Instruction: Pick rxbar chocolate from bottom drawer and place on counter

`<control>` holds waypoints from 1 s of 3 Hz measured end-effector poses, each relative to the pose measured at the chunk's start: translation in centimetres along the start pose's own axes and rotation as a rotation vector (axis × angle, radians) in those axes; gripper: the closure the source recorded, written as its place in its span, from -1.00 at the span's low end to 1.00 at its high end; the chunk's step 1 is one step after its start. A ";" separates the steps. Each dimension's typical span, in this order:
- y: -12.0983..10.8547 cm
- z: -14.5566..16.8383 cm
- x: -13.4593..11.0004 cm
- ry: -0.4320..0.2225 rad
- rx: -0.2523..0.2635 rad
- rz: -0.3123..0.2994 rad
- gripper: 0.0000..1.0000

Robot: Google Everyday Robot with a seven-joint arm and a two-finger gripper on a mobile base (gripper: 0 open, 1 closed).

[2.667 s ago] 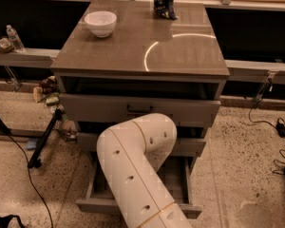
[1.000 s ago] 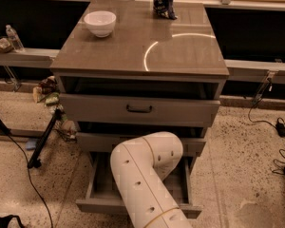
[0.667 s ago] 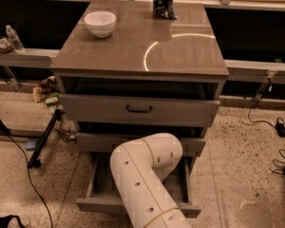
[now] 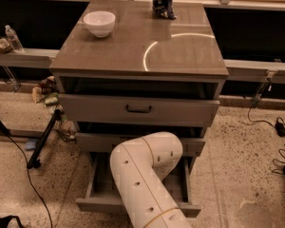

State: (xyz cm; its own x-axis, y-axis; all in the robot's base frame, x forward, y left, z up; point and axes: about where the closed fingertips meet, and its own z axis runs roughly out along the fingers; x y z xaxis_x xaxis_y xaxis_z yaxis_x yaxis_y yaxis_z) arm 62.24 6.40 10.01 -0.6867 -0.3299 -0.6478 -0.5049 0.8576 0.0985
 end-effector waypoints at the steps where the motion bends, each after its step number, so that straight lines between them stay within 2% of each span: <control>1: 0.0 -0.1 -0.1 0.000 0.000 0.000 0.98; 2: -0.7 -0.8 0.1 0.006 0.025 0.008 1.00; 3: -2.6 -3.3 -1.2 0.001 0.050 -0.007 1.00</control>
Offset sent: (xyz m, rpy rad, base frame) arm -0.0026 -0.0282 0.0116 -0.0449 0.0011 -0.0607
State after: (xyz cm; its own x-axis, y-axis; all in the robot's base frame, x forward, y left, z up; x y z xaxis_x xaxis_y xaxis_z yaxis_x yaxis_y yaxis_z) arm 62.64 3.31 13.02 -0.6835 -0.3365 -0.6478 -0.4833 0.8737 0.0560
